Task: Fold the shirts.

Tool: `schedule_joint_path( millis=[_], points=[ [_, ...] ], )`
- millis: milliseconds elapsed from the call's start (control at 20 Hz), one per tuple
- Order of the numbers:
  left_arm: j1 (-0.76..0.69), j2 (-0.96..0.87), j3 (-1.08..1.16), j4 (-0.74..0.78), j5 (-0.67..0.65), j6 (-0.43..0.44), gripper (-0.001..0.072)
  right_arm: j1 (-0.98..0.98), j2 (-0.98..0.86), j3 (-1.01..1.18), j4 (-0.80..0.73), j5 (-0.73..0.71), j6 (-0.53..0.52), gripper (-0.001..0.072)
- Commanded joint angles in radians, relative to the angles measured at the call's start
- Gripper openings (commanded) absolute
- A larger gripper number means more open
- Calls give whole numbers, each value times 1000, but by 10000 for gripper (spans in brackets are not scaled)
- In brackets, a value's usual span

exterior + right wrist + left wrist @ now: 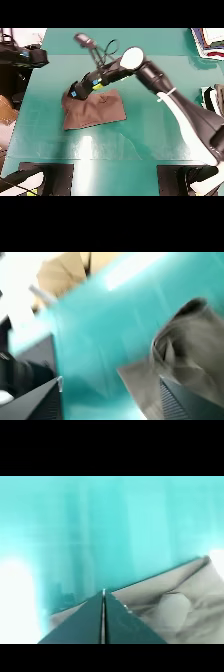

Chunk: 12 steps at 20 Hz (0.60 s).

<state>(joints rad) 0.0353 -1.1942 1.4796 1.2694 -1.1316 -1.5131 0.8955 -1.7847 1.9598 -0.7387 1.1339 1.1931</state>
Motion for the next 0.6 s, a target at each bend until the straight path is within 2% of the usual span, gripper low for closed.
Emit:
schedule_joint_path(
  millis=[0, 50, 300, 450, 500, 550],
  points=[
    [61, 45, -1, 29, -86, 4, 26, 31, -80, 76, -154, 154, 45, 498],
    [61, 45, -1, 32, -95, 4, 26, 5, -60, 47, -187, 195, 64, 449],
    [61, 45, -2, 29, -117, 3, 26, -234, 130, -296, -200, 184, 76, 449],
    [61, 45, -2, 3, -115, 3, 26, -399, 210, -527, -195, 106, 148, 455],
    [61, 45, -2, -6, -113, 3, 26, -441, 212, -575, -188, 89, 166, 513],
    [61, 45, -2, -16, -111, 3, 26, -474, 202, -616, -153, 76, 166, 636]
  ],
)
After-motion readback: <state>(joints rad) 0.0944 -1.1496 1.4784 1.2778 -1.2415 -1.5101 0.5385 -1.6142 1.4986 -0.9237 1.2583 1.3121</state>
